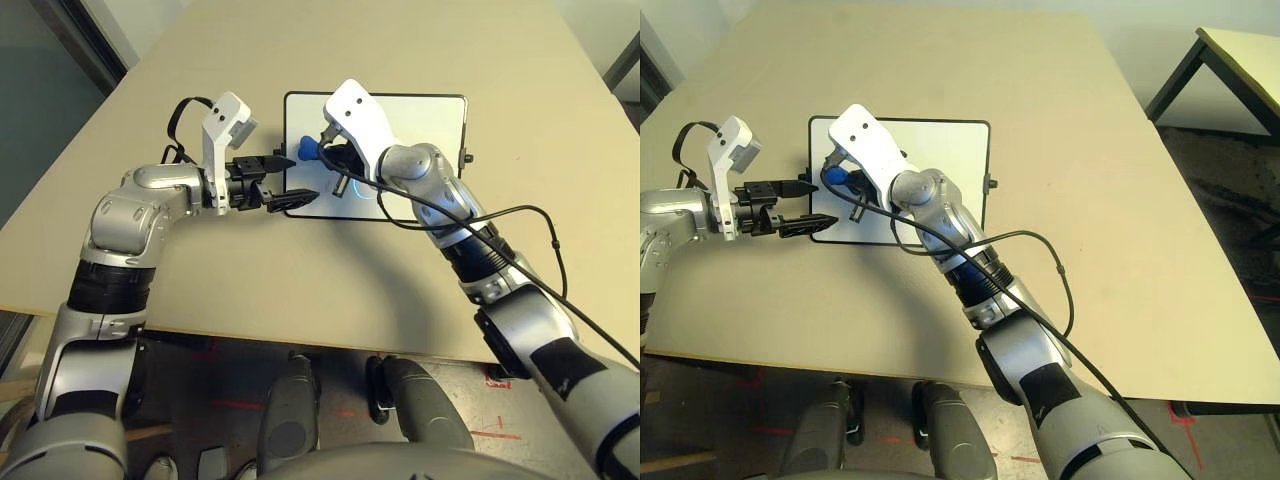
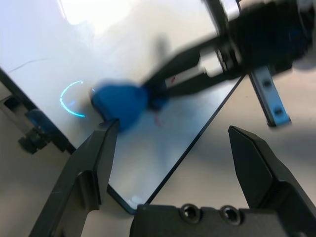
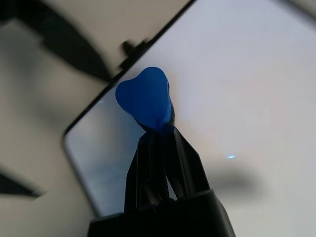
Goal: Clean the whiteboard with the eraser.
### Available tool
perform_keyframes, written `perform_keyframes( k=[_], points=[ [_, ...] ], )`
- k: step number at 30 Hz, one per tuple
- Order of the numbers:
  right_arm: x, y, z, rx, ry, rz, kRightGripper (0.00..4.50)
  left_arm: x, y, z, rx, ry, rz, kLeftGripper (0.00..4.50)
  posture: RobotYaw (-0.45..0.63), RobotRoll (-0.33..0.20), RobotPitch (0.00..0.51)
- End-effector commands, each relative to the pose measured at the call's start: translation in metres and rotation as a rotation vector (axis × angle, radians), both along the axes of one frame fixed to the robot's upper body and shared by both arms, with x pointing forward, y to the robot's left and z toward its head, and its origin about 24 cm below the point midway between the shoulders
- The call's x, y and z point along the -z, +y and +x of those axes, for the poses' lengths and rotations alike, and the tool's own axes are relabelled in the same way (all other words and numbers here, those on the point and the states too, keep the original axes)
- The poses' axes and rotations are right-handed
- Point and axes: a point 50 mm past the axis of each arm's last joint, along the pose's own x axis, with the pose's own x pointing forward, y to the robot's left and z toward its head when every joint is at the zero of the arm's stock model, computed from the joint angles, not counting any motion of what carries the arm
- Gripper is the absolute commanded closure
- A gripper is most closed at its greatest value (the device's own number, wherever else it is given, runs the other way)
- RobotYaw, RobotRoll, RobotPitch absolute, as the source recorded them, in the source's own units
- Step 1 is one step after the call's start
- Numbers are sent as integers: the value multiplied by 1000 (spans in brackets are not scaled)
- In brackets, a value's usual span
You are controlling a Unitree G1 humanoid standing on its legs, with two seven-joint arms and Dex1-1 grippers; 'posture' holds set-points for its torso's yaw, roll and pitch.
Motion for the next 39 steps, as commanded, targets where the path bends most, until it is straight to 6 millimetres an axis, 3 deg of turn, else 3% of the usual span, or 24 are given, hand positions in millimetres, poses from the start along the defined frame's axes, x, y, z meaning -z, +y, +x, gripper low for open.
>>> perform_keyframes(
  k=[1,5,12,15,19,24,29,36,39],
  points=[
    [20,3,-8,-22,80,-41,4498,3,-2,0,13,12,7,0,-27,0,174],
    [25,1,-6,-9,89,-47,4498,3,-1,0,13,13,11,0,-25,0,174],
    [-8,1,12,49,-39,40,4498,2,0,0,14,12,13,0,-29,0,171],
    [-14,3,14,55,-63,65,4498,2,-1,1,16,11,13,0,-30,0,170],
    [-2,6,10,39,-28,53,4498,2,0,1,17,14,15,0,-27,0,171],
    [29,7,-4,3,76,7,4498,3,1,0,16,20,22,0,-22,0,173],
    [36,1,-4,17,87,-19,4498,3,1,0,16,21,23,0,-24,0,171],
    [2,-23,19,138,-33,-17,4498,5,-2,1,25,23,20,0,-38,0,167],
    [-2,-25,20,153,-46,-16,4498,4,-3,1,28,22,19,0,-44,0,164]
  ],
)
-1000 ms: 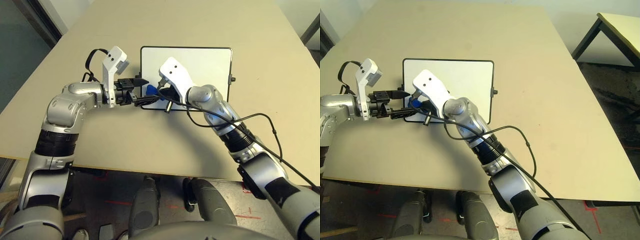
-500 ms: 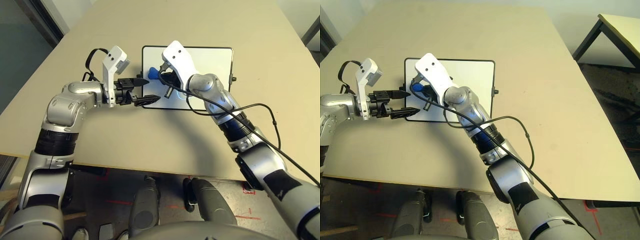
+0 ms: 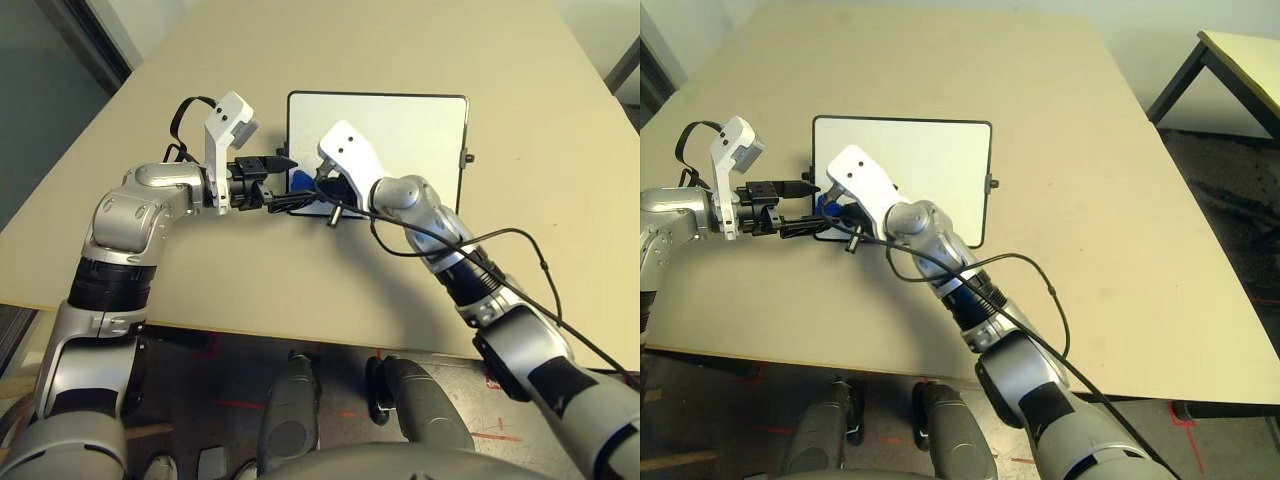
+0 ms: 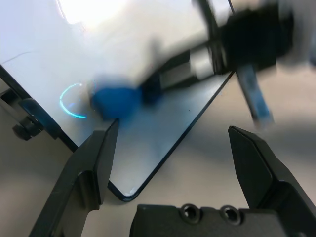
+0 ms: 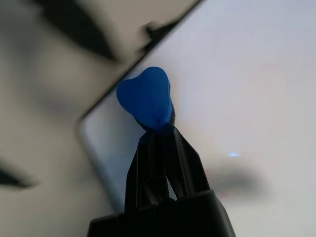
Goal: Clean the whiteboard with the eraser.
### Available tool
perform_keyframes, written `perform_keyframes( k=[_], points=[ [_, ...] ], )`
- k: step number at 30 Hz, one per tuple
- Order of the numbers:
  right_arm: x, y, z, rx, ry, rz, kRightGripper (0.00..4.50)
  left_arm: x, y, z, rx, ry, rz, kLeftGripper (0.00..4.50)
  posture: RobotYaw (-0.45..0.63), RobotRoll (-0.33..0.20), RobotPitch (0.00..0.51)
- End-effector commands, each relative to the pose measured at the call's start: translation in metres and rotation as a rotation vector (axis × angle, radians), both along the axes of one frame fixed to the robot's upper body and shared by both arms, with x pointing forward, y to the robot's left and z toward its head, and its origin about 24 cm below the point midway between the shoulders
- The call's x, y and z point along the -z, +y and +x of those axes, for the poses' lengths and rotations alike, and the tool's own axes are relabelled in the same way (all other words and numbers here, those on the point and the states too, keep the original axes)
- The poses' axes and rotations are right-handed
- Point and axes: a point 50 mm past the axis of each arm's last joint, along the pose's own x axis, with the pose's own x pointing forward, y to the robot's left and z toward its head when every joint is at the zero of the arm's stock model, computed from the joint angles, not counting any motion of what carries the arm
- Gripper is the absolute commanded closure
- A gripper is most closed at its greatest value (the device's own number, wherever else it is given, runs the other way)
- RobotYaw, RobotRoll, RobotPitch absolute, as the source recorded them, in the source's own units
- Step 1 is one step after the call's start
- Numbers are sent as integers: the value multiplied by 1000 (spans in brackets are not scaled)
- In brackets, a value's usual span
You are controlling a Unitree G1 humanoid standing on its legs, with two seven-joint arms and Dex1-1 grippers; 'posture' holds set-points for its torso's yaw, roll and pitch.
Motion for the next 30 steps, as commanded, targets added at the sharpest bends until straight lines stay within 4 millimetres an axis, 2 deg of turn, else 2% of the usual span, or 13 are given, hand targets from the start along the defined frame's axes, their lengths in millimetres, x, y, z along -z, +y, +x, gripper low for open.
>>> perform_keyframes(
  k=[1,8,11,13,18,21,26,30],
  points=[
    [8,-8,3,59,26,-17,4498,4,-2,1,10,13,9,0,-46,0,163],
    [33,-4,-17,4,114,-68,4498,2,-3,2,16,11,10,0,-43,0,163],
    [37,-6,-19,0,130,-84,4498,2,-2,2,16,10,12,0,-43,0,163],
    [34,-8,-17,7,116,-84,4498,2,-2,2,16,10,11,0,-41,0,166],
    [10,-16,-1,63,34,-61,4498,2,-3,2,18,11,11,0,-44,0,168],
    [8,-20,2,86,18,-69,4498,2,-3,1,18,11,10,0,-45,0,169],
    [33,-19,-12,55,99,-114,4498,2,-4,1,20,13,9,0,-46,0,173],
    [45,-20,-21,40,140,-140,4498,2,-4,1,21,15,10,0,-47,0,174]
  ],
)
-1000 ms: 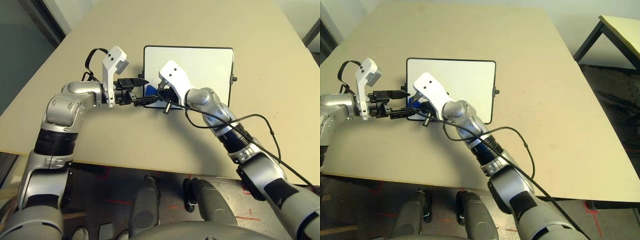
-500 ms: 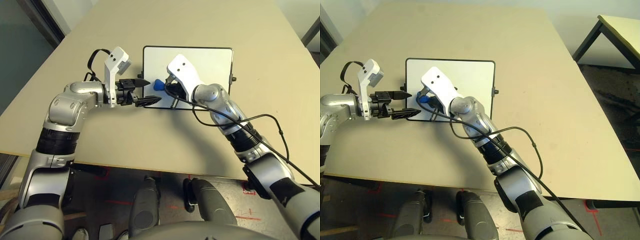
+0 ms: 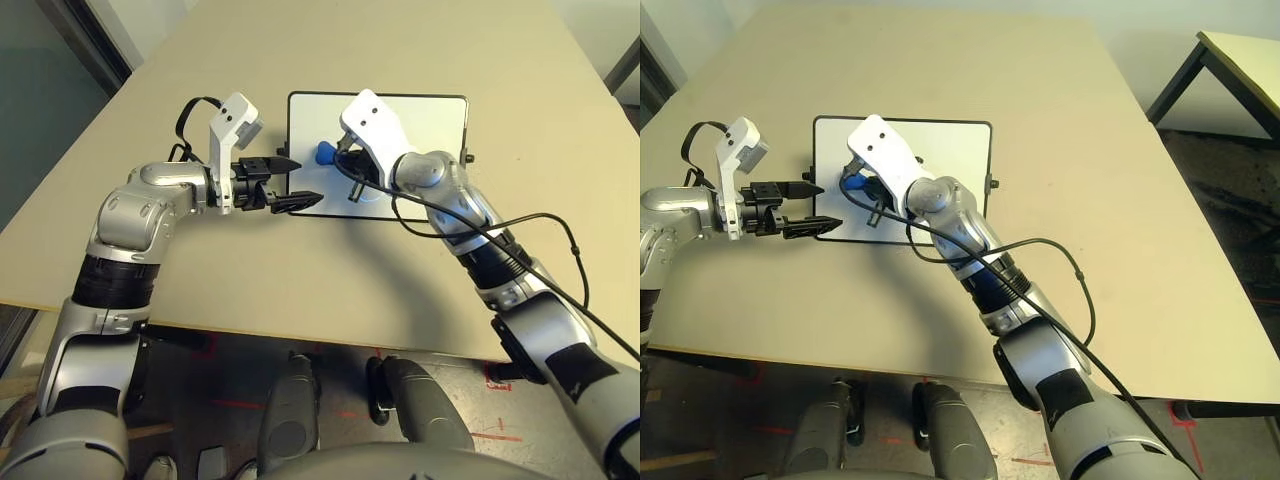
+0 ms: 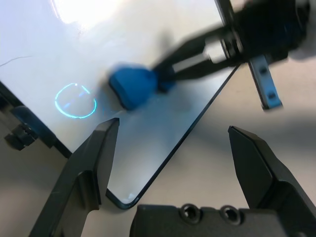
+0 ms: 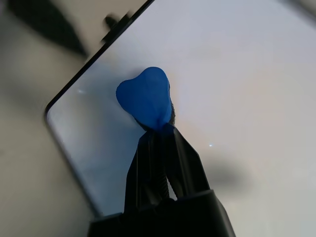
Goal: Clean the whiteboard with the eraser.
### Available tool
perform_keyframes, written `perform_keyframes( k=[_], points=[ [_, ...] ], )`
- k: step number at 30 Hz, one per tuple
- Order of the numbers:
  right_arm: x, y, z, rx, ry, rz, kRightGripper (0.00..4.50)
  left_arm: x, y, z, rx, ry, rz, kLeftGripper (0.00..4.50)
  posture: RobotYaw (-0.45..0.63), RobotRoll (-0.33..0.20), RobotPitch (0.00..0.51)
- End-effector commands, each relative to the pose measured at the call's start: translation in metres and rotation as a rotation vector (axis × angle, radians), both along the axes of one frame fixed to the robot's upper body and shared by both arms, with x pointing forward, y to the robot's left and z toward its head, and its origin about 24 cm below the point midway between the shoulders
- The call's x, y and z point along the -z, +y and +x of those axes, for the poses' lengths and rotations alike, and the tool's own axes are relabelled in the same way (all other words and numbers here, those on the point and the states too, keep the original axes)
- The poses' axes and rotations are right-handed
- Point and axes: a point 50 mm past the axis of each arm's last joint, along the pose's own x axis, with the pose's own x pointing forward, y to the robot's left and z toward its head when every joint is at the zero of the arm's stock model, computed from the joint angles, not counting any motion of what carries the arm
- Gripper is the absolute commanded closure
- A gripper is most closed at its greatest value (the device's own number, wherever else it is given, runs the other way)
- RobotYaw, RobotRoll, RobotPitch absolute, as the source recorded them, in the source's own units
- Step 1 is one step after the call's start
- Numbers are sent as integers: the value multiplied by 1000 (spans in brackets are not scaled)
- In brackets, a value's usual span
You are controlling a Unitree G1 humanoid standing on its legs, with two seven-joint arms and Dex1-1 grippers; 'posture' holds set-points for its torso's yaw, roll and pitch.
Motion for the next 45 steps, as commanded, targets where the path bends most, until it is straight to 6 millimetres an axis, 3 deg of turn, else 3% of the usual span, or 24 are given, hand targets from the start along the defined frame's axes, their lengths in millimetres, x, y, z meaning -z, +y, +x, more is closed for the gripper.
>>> perform_keyframes(
  k=[1,3,9,17,24,28,31,38,41,45],
  points=[
    [28,-11,-2,52,106,-87,4498,2,-1,-1,8,10,12,0,-47,0,177],
    [27,-14,0,63,98,-88,4498,2,-1,-1,9,10,12,0,-50,0,178],
    [-3,-19,21,125,-2,-30,4498,2,-2,0,12,12,13,0,-51,0,178],
    [22,-13,4,77,70,-67,4498,3,-3,1,13,9,7,0,-51,0,174],
    [22,-13,0,66,75,-70,4498,3,-3,1,12,9,5,0,-51,0,172],
    [-11,-22,24,150,-23,-1,4498,3,-3,1,12,7,6,0,-54,0,170],
    [-19,-26,30,170,-36,14,4498,3,-4,1,12,7,5,0,-54,0,169],
    [-56,-31,20,192,-6,181,4498,-3,-3,2,-3,-27,-26,0,-42,0,167],
    [-99,-42,5,215,15,365,4498,-30,-1,10,-59,-184,-176,0,-41,0,164],
    [-148,-76,-4,339,-36,570,4498,-62,20,25,-253,-426,-351,0,-48,0,161]
  ],
)
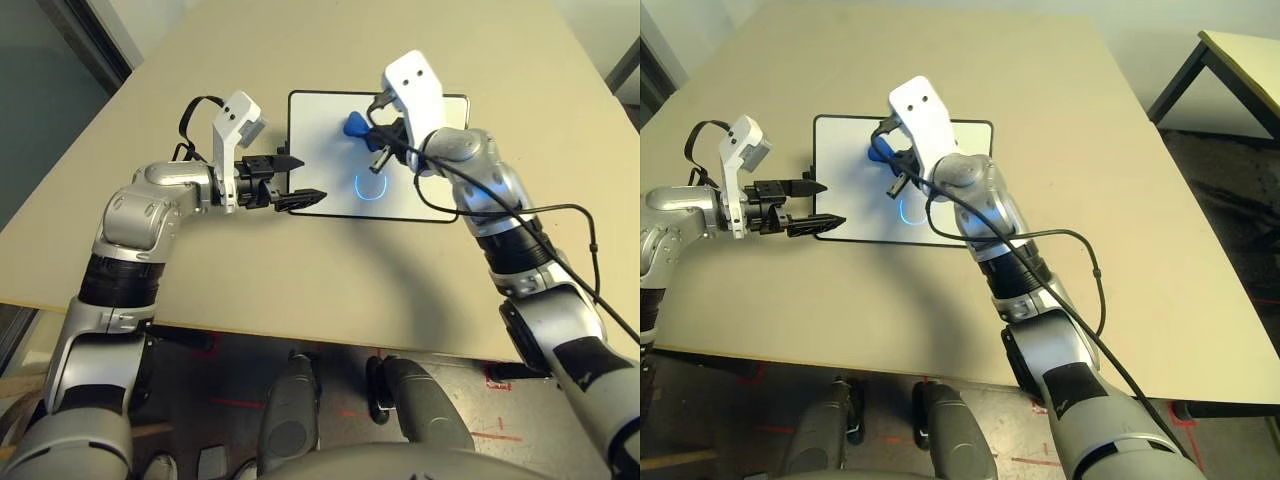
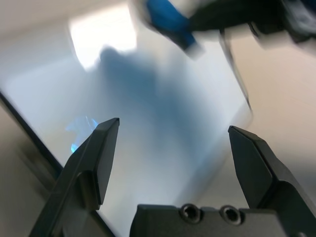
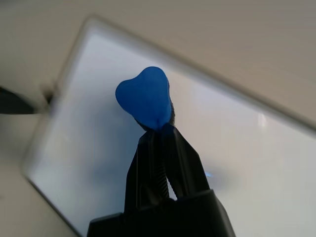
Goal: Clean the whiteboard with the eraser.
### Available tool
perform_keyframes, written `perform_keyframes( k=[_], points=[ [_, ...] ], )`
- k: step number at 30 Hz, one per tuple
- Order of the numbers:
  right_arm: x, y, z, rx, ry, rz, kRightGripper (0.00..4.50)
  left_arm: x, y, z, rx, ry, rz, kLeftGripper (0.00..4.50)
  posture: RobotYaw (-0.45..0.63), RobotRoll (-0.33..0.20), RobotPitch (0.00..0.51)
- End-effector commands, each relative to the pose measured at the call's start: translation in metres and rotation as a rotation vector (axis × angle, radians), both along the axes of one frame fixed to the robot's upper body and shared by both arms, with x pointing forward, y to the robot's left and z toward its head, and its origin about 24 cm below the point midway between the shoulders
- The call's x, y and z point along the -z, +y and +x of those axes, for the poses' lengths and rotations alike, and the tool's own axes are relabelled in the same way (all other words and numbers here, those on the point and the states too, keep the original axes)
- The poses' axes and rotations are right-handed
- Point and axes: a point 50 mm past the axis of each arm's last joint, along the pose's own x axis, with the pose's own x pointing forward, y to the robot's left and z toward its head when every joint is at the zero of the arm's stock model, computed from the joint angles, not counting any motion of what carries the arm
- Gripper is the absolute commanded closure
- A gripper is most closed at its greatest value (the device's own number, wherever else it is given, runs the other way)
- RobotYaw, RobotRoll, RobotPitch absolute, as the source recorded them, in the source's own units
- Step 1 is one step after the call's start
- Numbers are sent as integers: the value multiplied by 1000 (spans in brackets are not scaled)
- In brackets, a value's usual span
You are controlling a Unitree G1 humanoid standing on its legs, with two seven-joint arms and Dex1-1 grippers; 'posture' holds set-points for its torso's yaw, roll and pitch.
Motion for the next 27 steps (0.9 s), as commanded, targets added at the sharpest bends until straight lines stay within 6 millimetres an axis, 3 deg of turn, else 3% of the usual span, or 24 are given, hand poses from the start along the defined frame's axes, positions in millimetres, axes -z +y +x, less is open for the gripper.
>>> perform_keyframes(
  k=[1,3,5,8,11,15,20,27],
  points=[
    [-31,-38,-6,154,-47,122,4498,-21,31,9,-208,-174,-126,0,-49,0,159],
    [-37,-63,-4,273,-55,135,4498,-24,48,16,-322,-239,-166,0,-54,0,158],
    [-29,-96,-1,439,-15,139,4498,-22,68,20,-444,-273,-211,0,-68,0,154],
    [-1,-135,2,632,85,111,4498,-8,88,26,-560,-257,-205,0,-69,0,152],
    [40,-161,1,754,226,83,4498,12,97,29,-596,-214,-189,0,-71,0,151],
    [90,-170,-2,818,409,91,4498,23,97,30,-604,-189,-183,0,-63,0,149],
    [127,-170,-3,848,541,114,4498,29,95,32,-607,-166,-181,0,-49,0,146],
    [142,-169,-5,867,622,140,4498,35,92,33,-593,-139,-178,0,-47,0,141]
  ],
)
